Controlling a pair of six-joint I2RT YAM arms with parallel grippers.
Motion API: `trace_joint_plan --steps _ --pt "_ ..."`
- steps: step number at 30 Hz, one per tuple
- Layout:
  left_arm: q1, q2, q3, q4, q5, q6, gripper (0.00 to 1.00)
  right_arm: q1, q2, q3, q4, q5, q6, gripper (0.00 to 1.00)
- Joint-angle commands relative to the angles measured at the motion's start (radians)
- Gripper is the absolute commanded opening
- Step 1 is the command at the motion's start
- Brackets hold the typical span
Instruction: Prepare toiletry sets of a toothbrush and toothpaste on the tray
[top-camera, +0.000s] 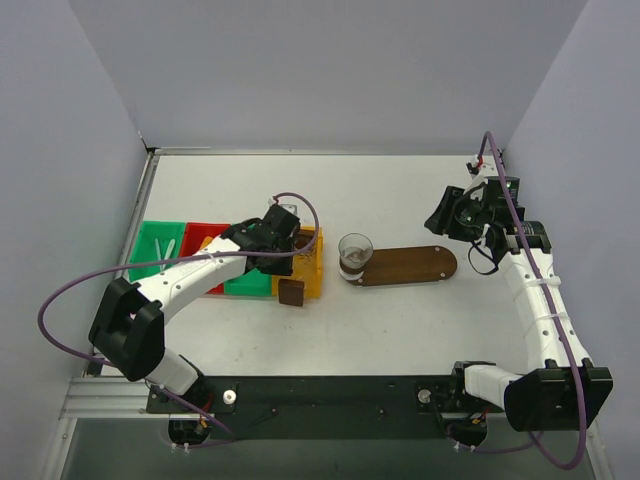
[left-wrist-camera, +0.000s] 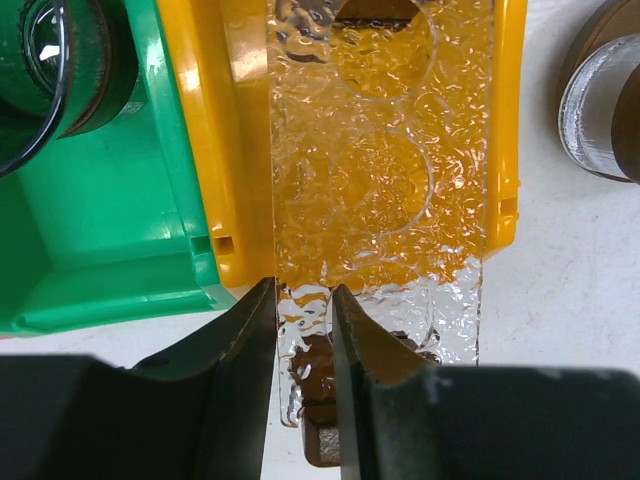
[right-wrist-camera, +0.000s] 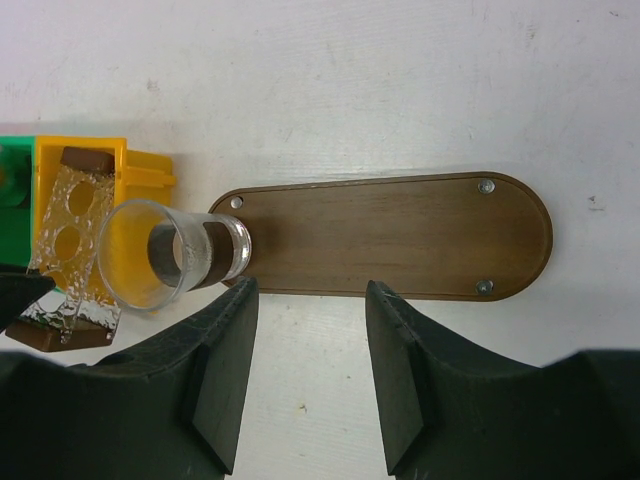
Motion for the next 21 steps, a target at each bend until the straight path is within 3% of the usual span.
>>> trace_joint_plan --steps 1,10,21 --pt "-0.005 0.004 0.042 -0.039 -0.005 0.024 0.31 0.005 -0.010 -0.009 0.020 -0.009 0.006 0.42" --pt "-0.005 -0.042 0.066 -0.058 0.009 0.016 0.00 0.005 -0.020 -0.014 0.020 -0.010 0.006 0.42" --pt "-0.005 -0.189 0.042 -0.014 0.067 0.025 0.00 0.010 -0.021 0.032 0.019 -0.029 0.016 0.43"
